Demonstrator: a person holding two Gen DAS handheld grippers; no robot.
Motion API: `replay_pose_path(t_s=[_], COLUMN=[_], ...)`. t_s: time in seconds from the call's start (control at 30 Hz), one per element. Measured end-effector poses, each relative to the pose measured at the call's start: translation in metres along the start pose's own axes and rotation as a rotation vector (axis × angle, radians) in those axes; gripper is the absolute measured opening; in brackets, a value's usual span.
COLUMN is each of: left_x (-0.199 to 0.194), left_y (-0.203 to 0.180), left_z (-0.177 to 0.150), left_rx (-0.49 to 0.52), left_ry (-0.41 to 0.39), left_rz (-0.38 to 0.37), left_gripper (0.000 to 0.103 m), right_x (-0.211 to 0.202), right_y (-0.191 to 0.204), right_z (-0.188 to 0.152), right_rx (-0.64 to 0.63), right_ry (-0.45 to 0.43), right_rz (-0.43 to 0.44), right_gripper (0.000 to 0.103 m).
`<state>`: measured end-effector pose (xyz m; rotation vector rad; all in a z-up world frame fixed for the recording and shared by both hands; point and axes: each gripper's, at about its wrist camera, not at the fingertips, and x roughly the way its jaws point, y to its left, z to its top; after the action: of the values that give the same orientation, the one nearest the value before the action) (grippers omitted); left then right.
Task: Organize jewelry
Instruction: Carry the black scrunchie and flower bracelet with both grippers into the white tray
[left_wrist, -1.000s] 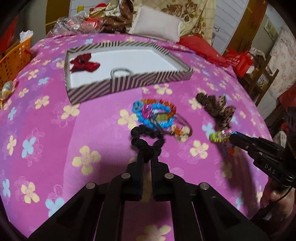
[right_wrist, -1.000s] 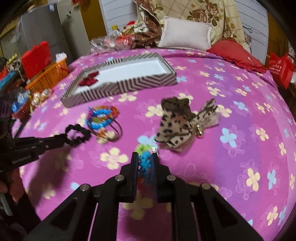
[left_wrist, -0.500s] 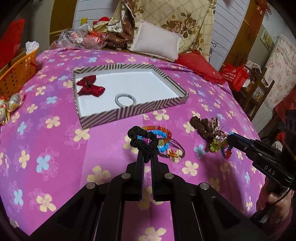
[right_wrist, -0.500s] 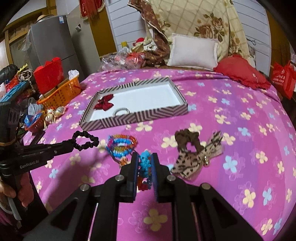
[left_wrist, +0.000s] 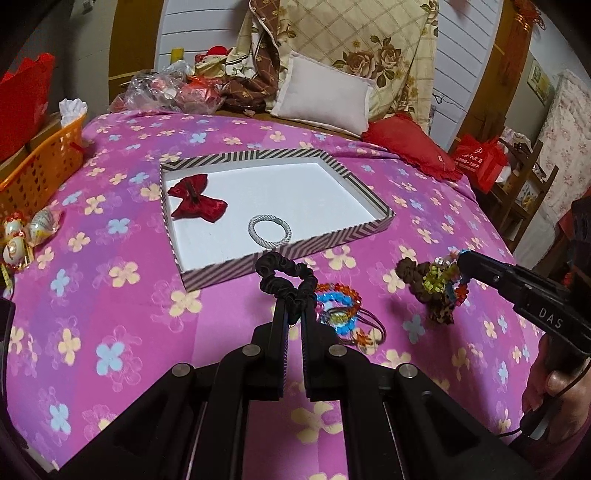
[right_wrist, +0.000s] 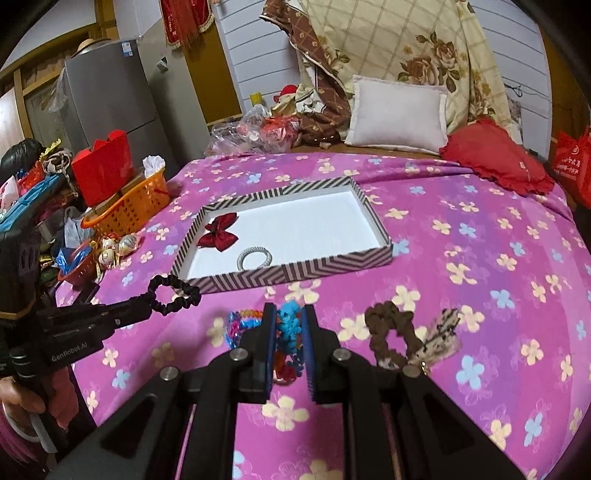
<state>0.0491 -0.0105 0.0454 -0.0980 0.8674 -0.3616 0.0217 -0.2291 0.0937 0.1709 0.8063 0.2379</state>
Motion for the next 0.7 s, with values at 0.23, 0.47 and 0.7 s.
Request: replay_pose_path(t_s=[0.23,0.47,0.7], left_x=[0.012,0.022,0.037], left_y=[0.009,0.021,0.033], left_z=[0.012,0.03,0.047], left_rx=[-0.01,-0.014,-0.025], left_ry=[0.008,-0.009,-0.012], left_rz=[0.033,0.08,0.114], left_gripper=[0.0,0.0,0.0], right_x=[0.016,0.035,0.055], right_y=[0.005,0.01,0.015], right_z=[0.014,0.036,0.059], right_rx=[-0.022,-0.046,-0.055], right_ry=[0.008,0.007,0.001], right_rz=[-0.001,0.002,0.013], right_gripper=[0.013,0.013,0.013])
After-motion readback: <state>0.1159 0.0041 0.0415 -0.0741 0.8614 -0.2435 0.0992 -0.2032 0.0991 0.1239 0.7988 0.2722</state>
